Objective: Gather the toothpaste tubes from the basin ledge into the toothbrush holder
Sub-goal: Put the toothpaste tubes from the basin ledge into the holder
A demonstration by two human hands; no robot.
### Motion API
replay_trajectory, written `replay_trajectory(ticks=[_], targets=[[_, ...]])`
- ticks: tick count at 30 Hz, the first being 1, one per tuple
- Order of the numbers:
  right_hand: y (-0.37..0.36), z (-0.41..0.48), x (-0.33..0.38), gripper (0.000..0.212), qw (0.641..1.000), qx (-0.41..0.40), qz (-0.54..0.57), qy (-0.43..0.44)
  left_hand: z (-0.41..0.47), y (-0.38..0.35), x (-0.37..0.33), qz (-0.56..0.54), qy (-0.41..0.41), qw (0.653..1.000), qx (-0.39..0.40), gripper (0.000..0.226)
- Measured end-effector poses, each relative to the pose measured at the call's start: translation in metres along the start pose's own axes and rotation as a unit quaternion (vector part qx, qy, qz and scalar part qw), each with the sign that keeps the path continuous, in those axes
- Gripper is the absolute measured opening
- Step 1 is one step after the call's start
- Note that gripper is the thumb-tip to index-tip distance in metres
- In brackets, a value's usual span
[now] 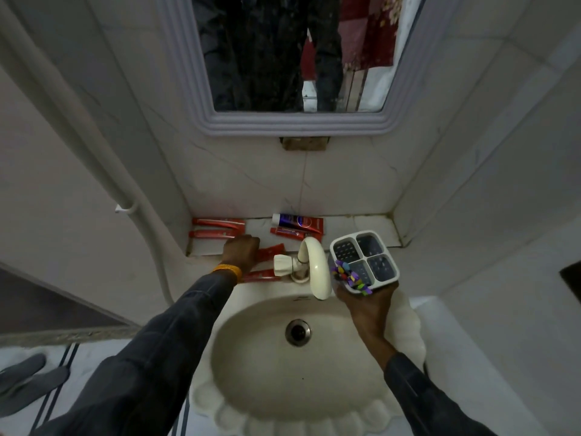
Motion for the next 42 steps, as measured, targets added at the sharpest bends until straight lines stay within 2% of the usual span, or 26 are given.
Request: replay_trajectory(ticks=[2,4,6,9,10,12,13,17,21,26,30,33,37,42], targets=[[0.002,0.000,0.000,0.114,1.000,0.004,0.004,-0.006,-0.007,0.013,-0.005,-0.052,-0.005,0.998,-0.030,0.030],[0.004,0.002,0.002,0.114,1.000,0.010,0.016,-0.003,-0.011,0.036,-0.011,-0.126,-0.025,0.984,-0.120,0.026],[0.004,0.001,0.004,0.114,1.000,0.013,0.025,0.005,-0.015,0.067,-0.021,-0.199,-0.059,0.956,-0.205,0.014],[0.003,0.000,0.007,0.115,0.999,0.012,0.033,0.018,-0.013,0.115,-0.053,-0.317,-0.077,0.907,-0.268,0.011],[0.003,0.000,0.007,0.115,0.999,0.012,0.036,0.022,-0.011,0.127,-0.065,-0.367,-0.079,0.890,-0.259,0.015],[0.004,0.000,0.010,0.114,0.999,0.014,0.035,0.034,-0.009,0.139,-0.091,-0.461,-0.089,0.864,-0.184,0.025],[0.005,0.001,0.011,0.112,0.999,0.016,0.036,0.038,-0.009,0.139,-0.102,-0.475,-0.103,0.861,-0.149,0.027],[0.006,-0.001,0.016,0.110,0.999,-0.002,0.033,0.030,-0.009,0.113,-0.135,-0.391,-0.177,0.895,-0.124,0.027],[0.007,0.001,0.014,0.109,1.000,-0.012,0.023,0.007,-0.005,0.097,-0.152,-0.395,-0.198,0.889,-0.122,0.033],[0.006,0.003,0.011,0.111,0.999,-0.013,0.031,0.008,-0.003,0.089,-0.155,-0.356,-0.210,0.904,-0.107,0.020],[0.007,0.006,0.011,0.108,0.999,-0.007,0.043,0.008,0.005,0.085,-0.154,-0.244,-0.190,0.948,-0.072,0.010],[0.008,0.008,0.012,0.109,0.999,-0.006,0.037,0.012,0.011,0.087,-0.160,-0.145,-0.207,0.967,-0.036,0.009],[0.008,0.011,0.007,0.113,0.999,0.001,0.028,0.016,0.020,0.082,-0.168,-0.074,-0.225,0.971,0.018,0.016],[0.009,0.010,0.000,0.115,1.000,0.012,0.019,0.012,0.026,0.076,-0.172,-0.071,-0.237,0.966,0.082,0.018]])
Point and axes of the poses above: each hand's wrist, its own z-axis towards the middle knuckle, its own y-axis out of the back of the hand, x = y × z, the point moved 1 cm from there along z, towards the middle knuckle, and after that the axes turned 11 degrees about -z, right-handed, at the moved point
